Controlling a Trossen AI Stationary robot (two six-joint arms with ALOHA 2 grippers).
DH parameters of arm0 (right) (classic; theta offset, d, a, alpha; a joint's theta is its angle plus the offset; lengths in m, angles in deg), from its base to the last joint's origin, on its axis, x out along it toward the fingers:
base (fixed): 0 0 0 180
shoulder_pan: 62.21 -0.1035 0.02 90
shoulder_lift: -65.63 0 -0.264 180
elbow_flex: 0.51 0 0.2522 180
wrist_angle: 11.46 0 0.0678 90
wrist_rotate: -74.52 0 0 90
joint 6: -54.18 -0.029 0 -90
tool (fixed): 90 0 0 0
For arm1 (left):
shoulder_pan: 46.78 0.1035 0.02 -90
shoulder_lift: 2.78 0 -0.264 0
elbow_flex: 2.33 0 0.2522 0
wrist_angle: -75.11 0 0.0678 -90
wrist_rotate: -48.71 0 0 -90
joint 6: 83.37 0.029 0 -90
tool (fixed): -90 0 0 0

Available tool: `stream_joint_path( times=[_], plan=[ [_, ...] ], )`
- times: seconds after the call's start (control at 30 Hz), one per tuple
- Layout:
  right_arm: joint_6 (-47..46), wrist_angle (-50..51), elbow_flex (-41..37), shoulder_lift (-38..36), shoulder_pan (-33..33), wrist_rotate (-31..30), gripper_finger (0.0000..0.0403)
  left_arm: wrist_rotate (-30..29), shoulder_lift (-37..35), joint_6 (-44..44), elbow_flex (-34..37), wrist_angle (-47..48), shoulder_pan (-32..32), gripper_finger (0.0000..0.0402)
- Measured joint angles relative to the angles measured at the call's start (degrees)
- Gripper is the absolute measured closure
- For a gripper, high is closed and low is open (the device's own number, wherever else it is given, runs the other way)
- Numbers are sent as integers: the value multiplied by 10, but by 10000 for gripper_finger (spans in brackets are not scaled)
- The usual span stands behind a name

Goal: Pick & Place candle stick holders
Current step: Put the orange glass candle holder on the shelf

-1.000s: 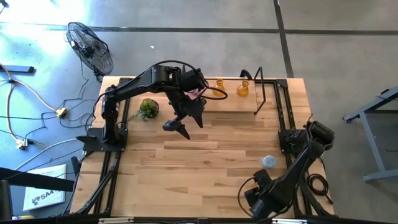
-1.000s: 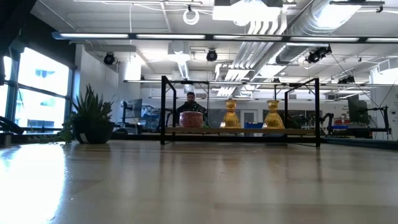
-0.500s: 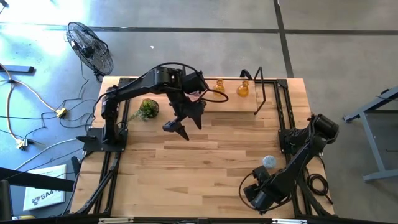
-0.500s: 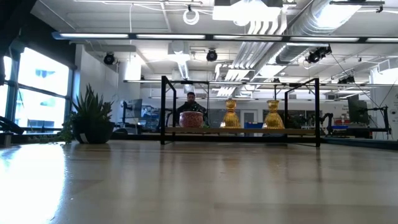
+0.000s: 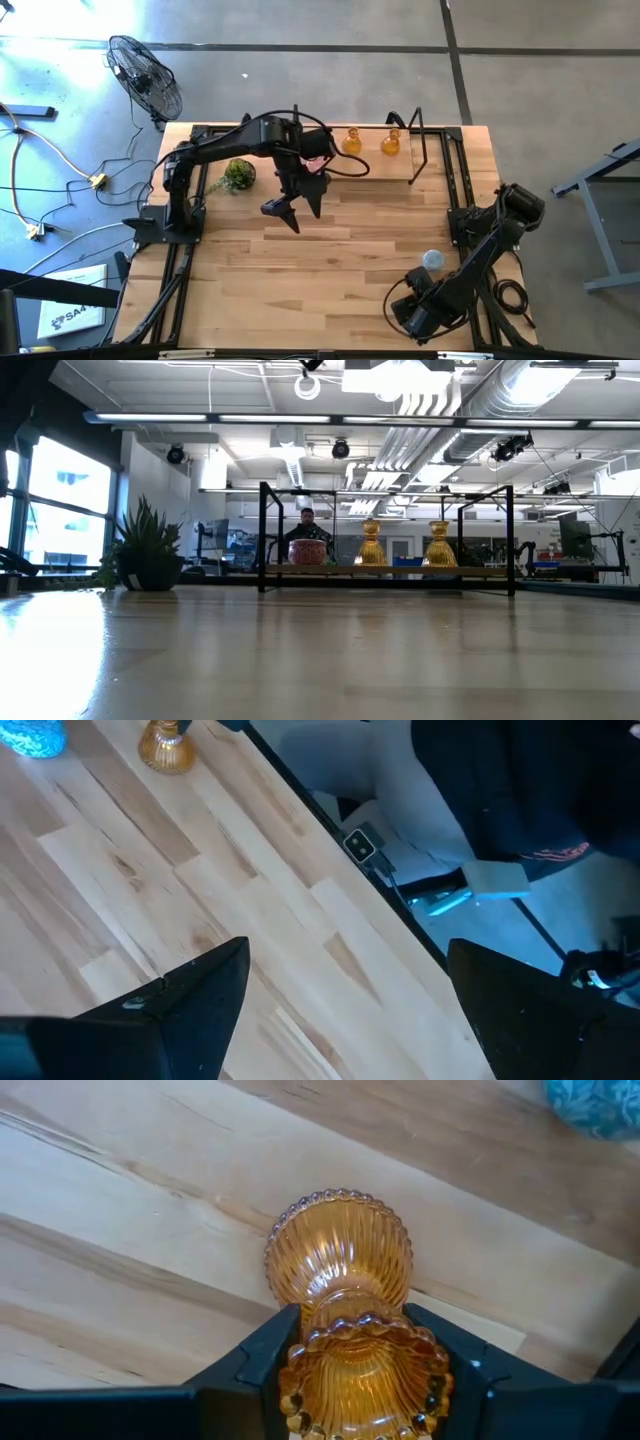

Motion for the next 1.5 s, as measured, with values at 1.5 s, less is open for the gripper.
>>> stream_joint_path(
  times=[1.5],
  plan=[
    [875,209,213,-90,712,-145,251,-59,-136,47,6,30,19,66]
  ],
)
